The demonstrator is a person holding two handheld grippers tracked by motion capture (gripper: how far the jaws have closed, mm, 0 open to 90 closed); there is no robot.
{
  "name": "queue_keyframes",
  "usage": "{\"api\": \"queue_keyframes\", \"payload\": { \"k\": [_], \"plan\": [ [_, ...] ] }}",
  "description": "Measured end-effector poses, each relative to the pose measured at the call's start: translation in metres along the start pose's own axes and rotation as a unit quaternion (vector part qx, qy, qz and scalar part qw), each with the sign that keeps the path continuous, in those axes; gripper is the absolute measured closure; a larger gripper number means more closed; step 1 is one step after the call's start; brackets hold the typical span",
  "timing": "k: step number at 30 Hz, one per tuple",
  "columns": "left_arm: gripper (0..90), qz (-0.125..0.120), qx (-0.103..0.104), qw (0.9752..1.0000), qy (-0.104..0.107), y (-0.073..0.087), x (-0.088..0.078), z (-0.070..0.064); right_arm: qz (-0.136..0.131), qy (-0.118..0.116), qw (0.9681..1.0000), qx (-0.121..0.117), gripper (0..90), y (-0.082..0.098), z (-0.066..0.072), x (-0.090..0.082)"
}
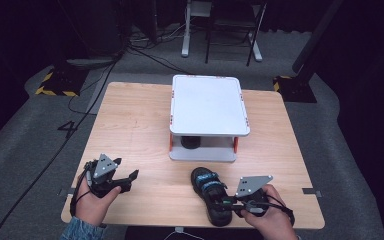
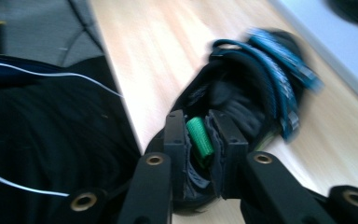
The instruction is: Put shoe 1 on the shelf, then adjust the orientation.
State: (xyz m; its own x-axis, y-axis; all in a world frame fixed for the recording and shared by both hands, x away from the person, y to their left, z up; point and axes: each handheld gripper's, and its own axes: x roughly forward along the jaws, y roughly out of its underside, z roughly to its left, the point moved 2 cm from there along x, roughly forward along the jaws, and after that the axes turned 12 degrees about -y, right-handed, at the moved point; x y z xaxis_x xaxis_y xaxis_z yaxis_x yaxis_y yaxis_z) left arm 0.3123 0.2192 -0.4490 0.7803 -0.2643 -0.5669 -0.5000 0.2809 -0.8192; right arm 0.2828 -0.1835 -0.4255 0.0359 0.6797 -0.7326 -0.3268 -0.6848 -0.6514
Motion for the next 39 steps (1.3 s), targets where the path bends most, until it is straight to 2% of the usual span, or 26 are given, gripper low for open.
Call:
{"api": "queue_keyframes", "payload": {
  "k": [2, 3, 5, 7, 9, 11, 12, 15, 17, 19, 23, 26, 29, 32, 36, 39],
  "plan": [
    [27.6, 0.0, 0.002, 1.0, 0.0, 0.0, 0.001, -0.001, 0.005, 0.029, 0.9995, 0.009, 66.6, 0.004, -0.003, -0.007],
    [27.7, 0.001, 0.004, 1.0, -0.001, 0.0, 0.001, -0.001, -0.006, 0.037, 0.9991, 0.018, 61.1, 0.006, -0.005, -0.009],
    [27.7, 0.003, 0.004, 1.0, 0.002, 0.0, 0.002, -0.001, -0.02, 0.038, 0.9988, 0.024, 55.0, 0.008, -0.008, -0.011],
    [27.6, 0.003, 0.003, 1.0, 0.003, 0.0, 0.002, -0.002, -0.029, 0.032, 0.9983, 0.039, 42.6, 0.009, -0.009, -0.008],
    [27.6, 0.003, 0.004, 1.0, 0.004, 0.0, 0.003, -0.002, -0.043, 0.031, 0.9979, 0.039, 31.0, 0.008, -0.008, -0.005],
    [27.6, 0.002, 0.004, 1.0, 0.001, 0.0, 0.003, -0.001, -0.052, 0.048, 0.9966, 0.042, 17.6, 0.008, -0.008, -0.001],
    [27.6, 0.003, 0.003, 1.0, 0.002, 0.0, 0.003, -0.001, -0.05, 0.052, 0.9964, 0.045, 16.0, 0.009, -0.009, 0.002],
    [27.6, 0.005, 0.002, 1.0, 0.003, 0.001, 0.004, -0.001, -0.042, 0.039, 0.9967, 0.058, 17.0, 0.015, -0.013, 0.016],
    [27.6, 0.005, 0.004, 1.0, 0.004, 0.001, 0.005, -0.001, -0.037, 0.029, 0.9965, 0.069, 28.2, 0.019, -0.017, 0.025],
    [27.6, 0.006, 0.002, 1.0, 0.005, 0.001, 0.005, -0.001, -0.039, 0.029, 0.9955, 0.082, 32.9, 0.023, -0.02, 0.029],
    [27.6, 0.007, 0.004, 1.0, 0.004, 0.0, 0.008, -0.003, -0.044, 0.026, 0.9947, 0.089, 59.2, 0.026, -0.024, 0.024],
    [27.6, 0.009, 0.008, 0.9999, 0.01, 0.0, 0.011, -0.006, -0.044, 0.031, 0.9942, 0.093, 68.4, 0.027, -0.024, 0.025],
    [27.6, 0.01, 0.011, 0.9998, 0.012, -0.001, 0.012, -0.007, -0.047, 0.037, 0.9931, 0.101, 71.4, 0.024, -0.024, 0.026],
    [27.6, 0.009, 0.007, 0.9999, 0.012, -0.002, 0.013, -0.006, -0.061, 0.048, 0.9913, 0.107, 72.1, 0.023, -0.023, 0.025],
    [27.6, 0.009, 0.006, 0.9998, 0.015, -0.003, 0.014, -0.007, -0.098, 0.06, 0.9871, 0.111, 72.1, 0.024, -0.024, 0.015],
    [27.6, 0.009, 0.005, 0.9998, 0.015, -0.002, 0.014, -0.007, -0.117, 0.072, 0.9839, 0.114, 71.9, 0.024, -0.024, 0.008]
  ]
}}
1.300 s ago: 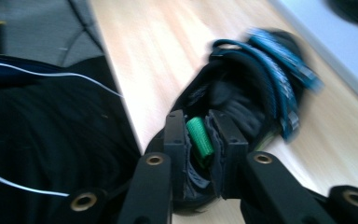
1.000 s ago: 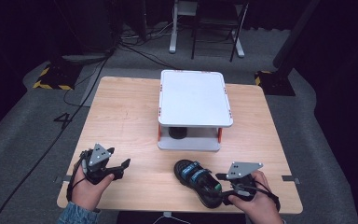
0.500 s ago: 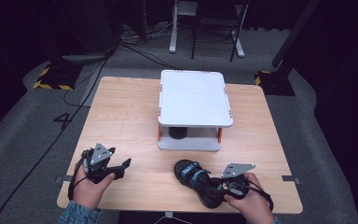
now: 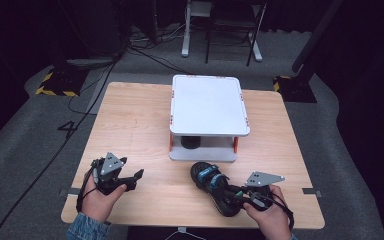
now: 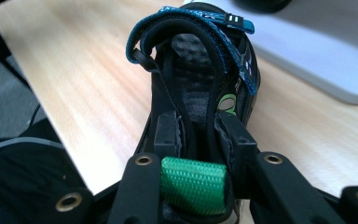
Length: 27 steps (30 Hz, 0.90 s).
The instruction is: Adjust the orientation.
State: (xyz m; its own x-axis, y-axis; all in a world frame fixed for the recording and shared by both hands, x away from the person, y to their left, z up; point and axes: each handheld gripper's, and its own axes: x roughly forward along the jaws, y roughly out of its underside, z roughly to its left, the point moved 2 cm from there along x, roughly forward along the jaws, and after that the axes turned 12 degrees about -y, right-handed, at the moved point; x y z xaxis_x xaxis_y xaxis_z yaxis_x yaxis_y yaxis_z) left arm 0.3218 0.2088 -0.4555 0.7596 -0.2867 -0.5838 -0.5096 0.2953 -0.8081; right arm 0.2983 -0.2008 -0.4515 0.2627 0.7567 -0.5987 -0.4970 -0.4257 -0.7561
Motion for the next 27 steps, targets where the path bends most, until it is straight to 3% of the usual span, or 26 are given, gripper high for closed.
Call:
{"api": "queue_keyframes", "payload": {
  "k": [8, 13, 19, 27],
  "plan": [
    [27.6, -0.002, -0.005, 1.0, -0.005, 0.002, -0.002, 0.002, -0.064, 0.047, 0.9964, 0.029, 71.8, -0.007, -0.011, -0.013],
    [27.6, 0.0, -0.008, 0.9999, -0.011, 0.005, -0.006, 0.006, -0.093, 0.099, 0.9892, 0.056, 71.5, -0.012, -0.027, -0.012],
    [27.8, -0.002, -0.016, 0.9997, -0.02, 0.008, -0.011, 0.009, -0.114, 0.146, 0.9785, 0.09, 71.3, -0.021, -0.051, 0.01],
    [27.7, 0.001, -0.02, 0.9996, -0.021, 0.011, -0.011, 0.011, -0.113, 0.173, 0.9715, 0.116, 69.5, -0.033, -0.07, 0.046]
  ]
}}
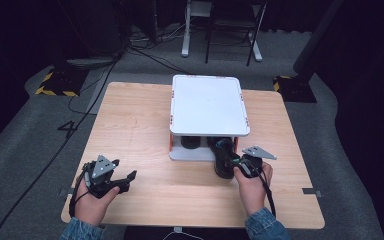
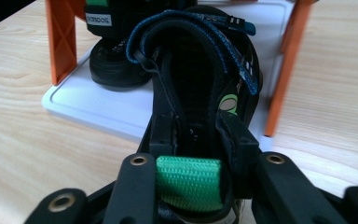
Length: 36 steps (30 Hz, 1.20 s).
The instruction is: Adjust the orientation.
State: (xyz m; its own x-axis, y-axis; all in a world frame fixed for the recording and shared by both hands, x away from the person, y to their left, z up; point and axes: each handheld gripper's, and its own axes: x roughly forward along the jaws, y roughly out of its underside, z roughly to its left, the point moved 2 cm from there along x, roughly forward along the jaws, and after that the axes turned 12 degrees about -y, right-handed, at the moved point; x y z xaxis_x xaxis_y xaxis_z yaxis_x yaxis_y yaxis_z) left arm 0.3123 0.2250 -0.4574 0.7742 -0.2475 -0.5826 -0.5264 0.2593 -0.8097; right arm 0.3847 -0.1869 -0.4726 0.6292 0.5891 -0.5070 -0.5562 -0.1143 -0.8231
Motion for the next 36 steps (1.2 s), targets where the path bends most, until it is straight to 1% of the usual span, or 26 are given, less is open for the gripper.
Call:
{"api": "queue_keyframes", "payload": {
  "k": [2, 3, 4, 5, 6, 7, 8, 9, 10, 11, 12, 14, 15, 16, 17, 18, 19, 20, 21, 24, 26, 27, 28, 29, 32, 36],
  "plan": [
    [27.8, 0.001, 0.004, 1.0, 0.001, 0.0, 0.0, 0.001, -0.004, 0.01, 0.9999, -0.009, 67.2, -0.002, 0.003, 0.007],
    [27.7, 0.0, 0.004, 1.0, 0.001, 0.001, 0.0, 0.001, -0.009, 0.008, 0.9999, -0.008, 63.1, -0.004, 0.004, 0.008],
    [27.7, 0.001, 0.004, 1.0, 0.001, 0.0, 0.0, 0.001, -0.02, 0.0, 0.9998, 0.0, 59.4, -0.005, 0.005, 0.009],
    [27.8, 0.0, 0.004, 1.0, 0.001, 0.0, 0.0, 0.0, -0.022, -0.003, 0.9997, -0.002, 55.9, -0.004, 0.005, 0.009],
    [27.8, -0.001, 0.002, 1.0, 0.0, 0.0, 0.0, 0.0, -0.021, -0.002, 0.9997, -0.012, 52.1, -0.003, 0.006, 0.009],
    [27.8, -0.001, 0.002, 1.0, 0.0, 0.0, 0.0, 0.0, -0.022, -0.004, 0.9996, -0.015, 47.9, -0.002, 0.006, 0.009],
    [27.8, 0.001, 0.007, 1.0, 0.001, 0.0, 0.0, 0.0, -0.028, -0.008, 0.9994, -0.021, 43.3, 0.0, 0.005, 0.008],
    [27.8, 0.001, 0.008, 1.0, 0.002, 0.0, 0.0, -0.001, -0.026, -0.017, 0.9993, -0.021, 39.1, 0.001, 0.004, 0.007],
    [27.7, 0.0, 0.008, 1.0, 0.002, -0.001, 0.0, -0.002, -0.027, -0.033, 0.9989, -0.019, 34.5, 0.002, 0.004, 0.005],
    [27.8, 0.001, 0.009, 1.0, 0.003, -0.001, 0.0, -0.002, -0.036, -0.048, 0.998, -0.021, 31.8, 0.004, 0.004, 0.002],
    [27.7, 0.001, 0.008, 1.0, 0.004, -0.001, 0.0, -0.003, -0.045, -0.052, 0.9971, -0.032, 31.1, 0.004, 0.004, -0.002],
    [27.8, -0.002, 0.009, 1.0, 0.002, -0.003, -0.001, -0.003, -0.057, -0.063, 0.9936, -0.075, 34.3, 0.005, 0.007, -0.014],
    [27.8, -0.002, 0.011, 0.9999, 0.004, -0.003, -0.001, -0.003, -0.049, -0.061, 0.9916, -0.103, 38.4, 0.005, 0.01, -0.021],
    [27.8, -0.003, 0.011, 0.9999, 0.004, -0.003, -0.001, -0.003, -0.029, -0.055, 0.9896, -0.13, 45.5, 0.007, 0.011, -0.029],
    [27.8, -0.002, 0.012, 0.9999, 0.004, -0.003, -0.001, -0.003, -0.012, -0.053, 0.9882, -0.143, 51.7, 0.011, 0.013, -0.035],
    [27.8, -0.002, 0.011, 0.9999, 0.004, -0.003, 0.0, -0.003, 0.001, -0.057, 0.9886, -0.139, 53.3, 0.016, 0.013, -0.04],
    [27.8, -0.001, 0.009, 0.9999, 0.005, -0.003, 0.001, -0.003, 0.016, -0.063, 0.9896, -0.129, 52.9, 0.021, 0.013, -0.043],
    [27.8, 0.0, 0.013, 0.9999, 0.005, -0.002, 0.001, -0.003, 0.029, -0.07, 0.9898, -0.121, 55.7, 0.026, 0.012, -0.044],
    [27.8, 0.0, 0.012, 0.9999, 0.004, -0.002, 0.002, -0.004, 0.039, -0.076, 0.9892, -0.119, 59.4, 0.03, 0.011, -0.044],
    [27.8, 0.001, 0.013, 0.9999, 0.008, -0.003, 0.001, -0.006, 0.069, -0.073, 0.9878, -0.119, 66.1, 0.037, 0.007, -0.035],
    [27.8, -0.001, 0.013, 0.9999, 0.007, -0.002, 0.0, -0.006, 0.085, -0.07, 0.9869, -0.118, 74.0, 0.039, 0.003, -0.025],
    [27.8, 0.0, 0.013, 0.9999, 0.005, -0.002, -0.001, -0.005, 0.084, -0.07, 0.9866, -0.12, 75.5, 0.039, 0.002, -0.022],
    [27.7, 0.001, 0.011, 0.9999, 0.004, -0.001, -0.001, -0.004, 0.077, -0.074, 0.9865, -0.124, 75.6, 0.037, 0.002, -0.02],
    [27.7, 0.002, 0.008, 1.0, 0.003, 0.0, -0.002, -0.004, 0.078, -0.076, 0.9856, -0.13, 76.4, 0.035, 0.002, -0.018],
    [27.8, 0.005, 0.005, 1.0, -0.001, 0.004, -0.003, -0.001, 0.075, -0.071, 0.9843, -0.143, 75.6, 0.031, 0.004, -0.011],
    [27.8, 0.007, 0.001, 1.0, -0.007, 0.008, -0.008, 0.002, 0.066, -0.063, 0.985, -0.146, 74.2, 0.026, 0.0, 0.003]
  ]
}}
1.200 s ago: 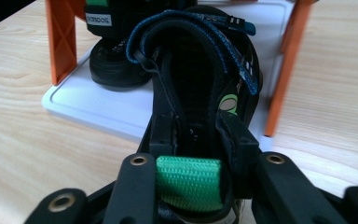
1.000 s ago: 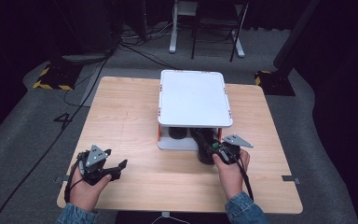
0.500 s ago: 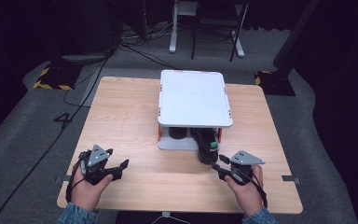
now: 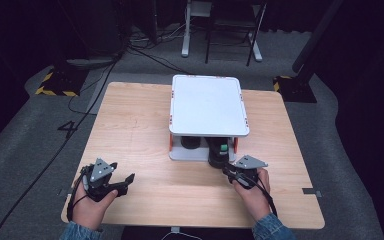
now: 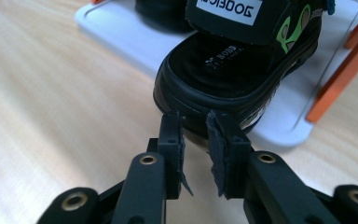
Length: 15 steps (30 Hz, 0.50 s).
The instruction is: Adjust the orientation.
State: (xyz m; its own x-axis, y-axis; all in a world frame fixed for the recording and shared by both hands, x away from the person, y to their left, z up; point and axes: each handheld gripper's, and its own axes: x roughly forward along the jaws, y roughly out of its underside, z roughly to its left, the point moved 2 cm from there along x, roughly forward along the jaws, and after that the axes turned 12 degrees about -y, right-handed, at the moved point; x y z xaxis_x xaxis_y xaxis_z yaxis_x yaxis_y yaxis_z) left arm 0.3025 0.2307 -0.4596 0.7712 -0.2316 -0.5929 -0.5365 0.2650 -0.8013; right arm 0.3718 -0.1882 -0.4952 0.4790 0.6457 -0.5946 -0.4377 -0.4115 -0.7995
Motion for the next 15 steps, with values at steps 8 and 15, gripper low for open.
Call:
{"api": "queue_keyframes", "payload": {
  "k": [8, 15],
  "plan": [
    [27.8, 0.002, -0.008, 0.9999, -0.012, 0.007, -0.007, 0.006, -0.019, 0.012, 0.9997, 0.004, 69.6, -0.015, -0.015, 0.022],
    [27.8, 0.004, -0.008, 0.9999, -0.013, 0.009, -0.007, 0.006, -0.03, 0.014, 0.9994, 0.014, 68.2, -0.023, -0.018, 0.034]
  ]
}}
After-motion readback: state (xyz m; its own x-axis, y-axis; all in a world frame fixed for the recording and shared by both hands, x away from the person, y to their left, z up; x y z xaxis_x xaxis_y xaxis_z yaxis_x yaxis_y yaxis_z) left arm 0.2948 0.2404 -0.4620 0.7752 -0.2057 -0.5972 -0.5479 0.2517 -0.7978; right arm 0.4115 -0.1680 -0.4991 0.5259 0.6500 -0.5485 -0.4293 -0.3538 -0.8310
